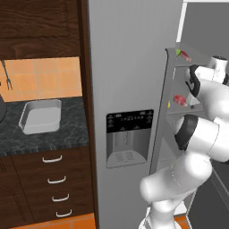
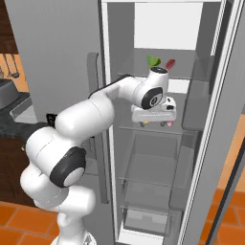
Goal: Place one lemon wedge and one steak in each tupperware on the nearby counter, to pack two identical lunches.
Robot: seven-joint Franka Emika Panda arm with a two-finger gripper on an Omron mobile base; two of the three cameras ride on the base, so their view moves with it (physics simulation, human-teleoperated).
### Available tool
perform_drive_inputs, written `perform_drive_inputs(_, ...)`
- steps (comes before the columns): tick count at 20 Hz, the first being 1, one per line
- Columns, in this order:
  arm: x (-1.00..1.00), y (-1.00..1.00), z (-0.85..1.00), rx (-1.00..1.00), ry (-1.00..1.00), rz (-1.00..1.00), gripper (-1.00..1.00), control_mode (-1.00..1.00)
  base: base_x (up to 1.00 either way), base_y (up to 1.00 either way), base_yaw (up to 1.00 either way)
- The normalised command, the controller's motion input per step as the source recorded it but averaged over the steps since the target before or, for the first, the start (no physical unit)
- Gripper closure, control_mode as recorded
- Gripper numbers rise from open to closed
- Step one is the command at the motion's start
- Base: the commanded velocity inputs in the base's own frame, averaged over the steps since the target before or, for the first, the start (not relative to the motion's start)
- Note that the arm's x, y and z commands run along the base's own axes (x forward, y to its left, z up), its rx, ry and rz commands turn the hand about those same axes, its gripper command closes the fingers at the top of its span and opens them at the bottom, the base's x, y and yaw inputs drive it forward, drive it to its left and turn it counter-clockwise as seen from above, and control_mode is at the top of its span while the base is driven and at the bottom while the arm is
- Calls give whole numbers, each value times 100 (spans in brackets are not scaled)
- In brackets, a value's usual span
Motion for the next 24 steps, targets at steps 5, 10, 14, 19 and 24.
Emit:
perform_drive_inputs(5,62,-12,-9,9,0,5,-100,-100,0,0,0)
perform_drive_inputs(10,38,-20,-14,3,-4,0,-100,-100,0,0,0)
perform_drive_inputs(14,25,-29,-22,0,-2,-1,-100,-100,0,0,0)
perform_drive_inputs(19,13,15,-37,0,-17,-11,-100,-100,0,0,0)
perform_drive_inputs(24,13,0,-21,0,-15,-12,-100,-100,0,0,0)
